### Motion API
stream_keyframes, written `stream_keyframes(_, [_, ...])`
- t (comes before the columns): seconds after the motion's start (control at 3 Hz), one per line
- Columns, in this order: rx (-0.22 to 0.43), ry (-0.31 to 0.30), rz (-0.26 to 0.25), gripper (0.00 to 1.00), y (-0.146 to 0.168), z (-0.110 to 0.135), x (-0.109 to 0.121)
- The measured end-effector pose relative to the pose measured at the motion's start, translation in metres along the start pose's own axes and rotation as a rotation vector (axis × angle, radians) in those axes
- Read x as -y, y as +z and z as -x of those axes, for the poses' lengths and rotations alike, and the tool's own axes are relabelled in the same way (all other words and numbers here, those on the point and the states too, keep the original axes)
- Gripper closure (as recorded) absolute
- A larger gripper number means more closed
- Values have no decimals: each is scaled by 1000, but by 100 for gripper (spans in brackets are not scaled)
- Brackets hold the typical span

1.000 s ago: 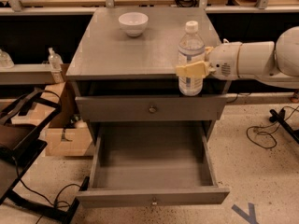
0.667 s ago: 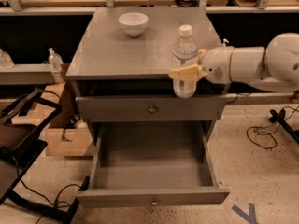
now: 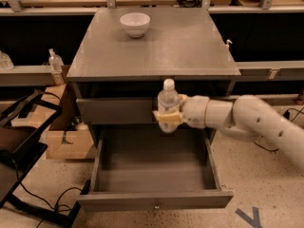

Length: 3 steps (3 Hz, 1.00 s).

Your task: Place blue plastic bottle into middle drawer

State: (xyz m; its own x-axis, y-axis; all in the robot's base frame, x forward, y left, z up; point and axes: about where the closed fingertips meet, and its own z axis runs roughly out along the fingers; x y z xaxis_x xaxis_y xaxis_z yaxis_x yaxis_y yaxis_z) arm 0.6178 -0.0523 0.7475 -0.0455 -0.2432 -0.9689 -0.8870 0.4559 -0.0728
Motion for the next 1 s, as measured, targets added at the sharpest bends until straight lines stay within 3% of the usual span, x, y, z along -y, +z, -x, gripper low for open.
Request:
stream_keyframes(0.33, [4,-40,50,100,42,-53,-15])
stream_keyframes(0.67, [5,-11,79,100,74,-102,-26])
stream_keyframes(1.0, [7,2,84,100,77,-108,-29])
